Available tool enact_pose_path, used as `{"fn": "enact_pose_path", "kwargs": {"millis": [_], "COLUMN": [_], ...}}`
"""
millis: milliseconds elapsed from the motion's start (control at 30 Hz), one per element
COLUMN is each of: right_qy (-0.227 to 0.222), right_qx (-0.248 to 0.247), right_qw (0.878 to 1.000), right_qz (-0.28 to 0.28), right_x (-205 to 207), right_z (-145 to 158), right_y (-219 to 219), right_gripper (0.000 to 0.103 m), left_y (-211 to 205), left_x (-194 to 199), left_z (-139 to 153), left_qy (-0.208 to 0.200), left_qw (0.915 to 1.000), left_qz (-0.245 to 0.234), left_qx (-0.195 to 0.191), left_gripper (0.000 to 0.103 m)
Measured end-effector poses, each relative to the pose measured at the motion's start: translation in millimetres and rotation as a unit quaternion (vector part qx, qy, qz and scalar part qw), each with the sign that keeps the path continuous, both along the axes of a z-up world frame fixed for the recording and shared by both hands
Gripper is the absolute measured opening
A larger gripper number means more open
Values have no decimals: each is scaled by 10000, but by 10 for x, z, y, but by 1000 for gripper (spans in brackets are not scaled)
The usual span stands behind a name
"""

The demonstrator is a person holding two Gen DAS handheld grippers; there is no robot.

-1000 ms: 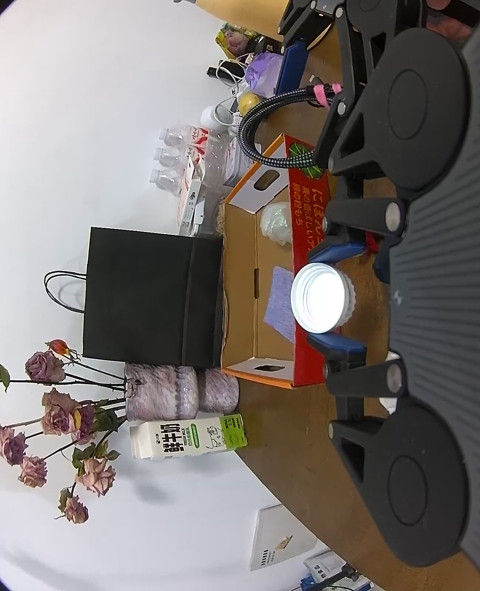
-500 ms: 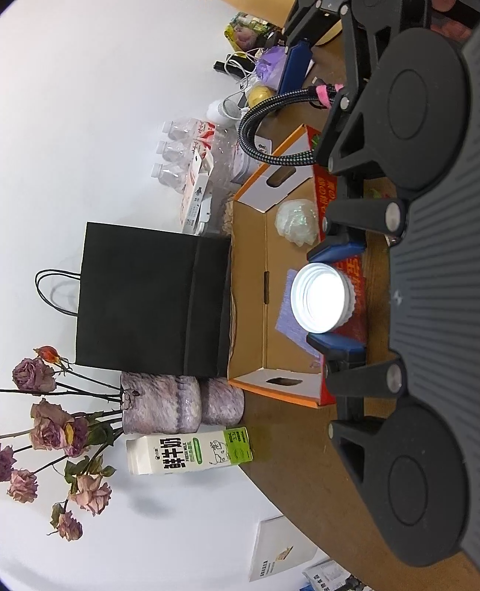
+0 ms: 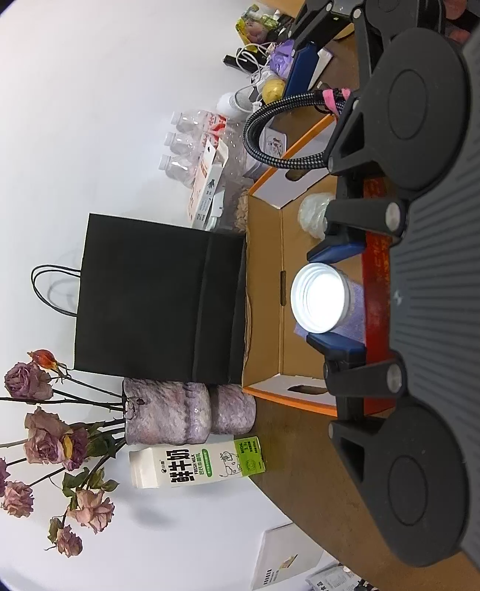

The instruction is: Organize objects

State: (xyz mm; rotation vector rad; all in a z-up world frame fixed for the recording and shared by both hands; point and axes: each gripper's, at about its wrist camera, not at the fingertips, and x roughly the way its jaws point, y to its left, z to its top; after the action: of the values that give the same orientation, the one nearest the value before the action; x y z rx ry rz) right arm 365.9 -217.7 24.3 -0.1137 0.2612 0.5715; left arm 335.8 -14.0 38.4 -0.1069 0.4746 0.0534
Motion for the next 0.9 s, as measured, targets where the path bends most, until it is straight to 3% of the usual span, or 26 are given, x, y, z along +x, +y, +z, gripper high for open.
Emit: {"fn": "enact_pose_path", "kwargs": {"millis": [900], "right_qy": [143], "right_qx": [-104], "right_qw": [9998], "right_qz": [-21], "right_x": [837], "right_z": [-61], "right_y": [205], "right_gripper": [89], "left_y": [148], "left_x": [931], "left_z": [-74], "left_qy": [343], "left_qw": [9993], "left_qz": [107], "left_qx": [38], "left_gripper": [41]}}
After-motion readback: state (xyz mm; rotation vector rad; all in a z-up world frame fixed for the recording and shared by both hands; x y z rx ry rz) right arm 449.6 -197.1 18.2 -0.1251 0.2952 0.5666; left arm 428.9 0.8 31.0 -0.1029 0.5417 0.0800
